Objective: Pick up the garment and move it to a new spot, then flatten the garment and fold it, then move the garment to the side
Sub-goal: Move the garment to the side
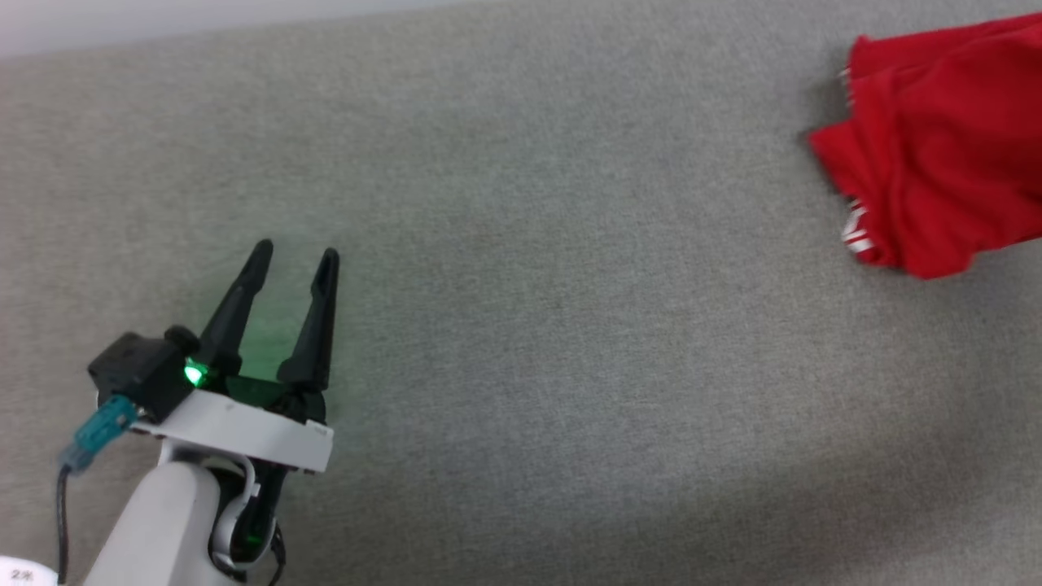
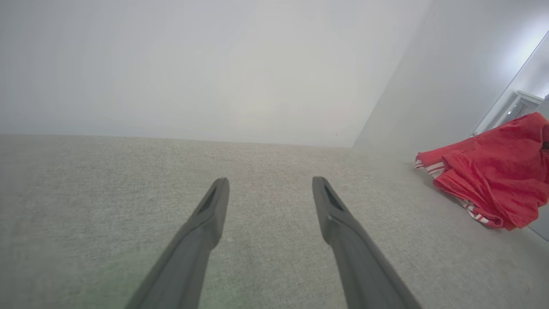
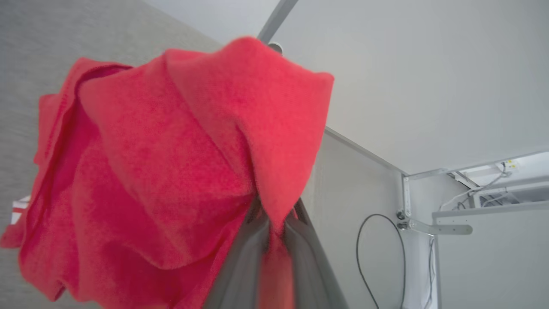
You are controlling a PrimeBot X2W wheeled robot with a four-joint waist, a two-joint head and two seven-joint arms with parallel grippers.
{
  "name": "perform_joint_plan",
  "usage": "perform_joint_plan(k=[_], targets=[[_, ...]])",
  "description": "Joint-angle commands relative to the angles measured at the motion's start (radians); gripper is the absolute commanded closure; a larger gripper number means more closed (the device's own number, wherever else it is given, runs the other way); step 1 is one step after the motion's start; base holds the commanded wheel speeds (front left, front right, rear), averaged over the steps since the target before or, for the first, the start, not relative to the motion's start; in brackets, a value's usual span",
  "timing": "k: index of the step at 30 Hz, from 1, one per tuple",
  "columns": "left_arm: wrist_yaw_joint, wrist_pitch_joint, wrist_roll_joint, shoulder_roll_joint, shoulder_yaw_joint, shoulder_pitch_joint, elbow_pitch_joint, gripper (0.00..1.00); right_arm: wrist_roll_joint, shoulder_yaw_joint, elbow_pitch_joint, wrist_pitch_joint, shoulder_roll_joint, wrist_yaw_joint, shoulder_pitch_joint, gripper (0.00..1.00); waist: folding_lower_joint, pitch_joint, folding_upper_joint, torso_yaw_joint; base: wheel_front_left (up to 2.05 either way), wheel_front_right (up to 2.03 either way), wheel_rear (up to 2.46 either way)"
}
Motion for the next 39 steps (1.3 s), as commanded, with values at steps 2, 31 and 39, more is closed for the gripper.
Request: perform_joint_plan(k=[2,31,39], targets=[[-0.003,-0.001,0.003,0.01,-0.011,-0.024,0.004,0.0,-0.014,0.01,0.041,-0.028,-0.008,-0.001,-0.026,1.0,0.0,0.036,0.0,-0.023,0.0,0.0,0.0],[-0.003,-0.001,-0.026,0.042,-0.078,-0.126,0.023,0.0,-0.279,-0.077,0.523,-0.304,0.091,-0.001,-0.166,0.95,0.0,0.138,0.0,0.038,0.0,0.0,0.0],[-0.003,-0.001,-0.029,0.037,-0.079,-0.108,0.036,0.0,-0.349,-0.113,0.594,-0.359,0.139,-0.001,-0.18,0.46,0.0,0.1,0.0,0.035,0.0,0.0,0.0]])
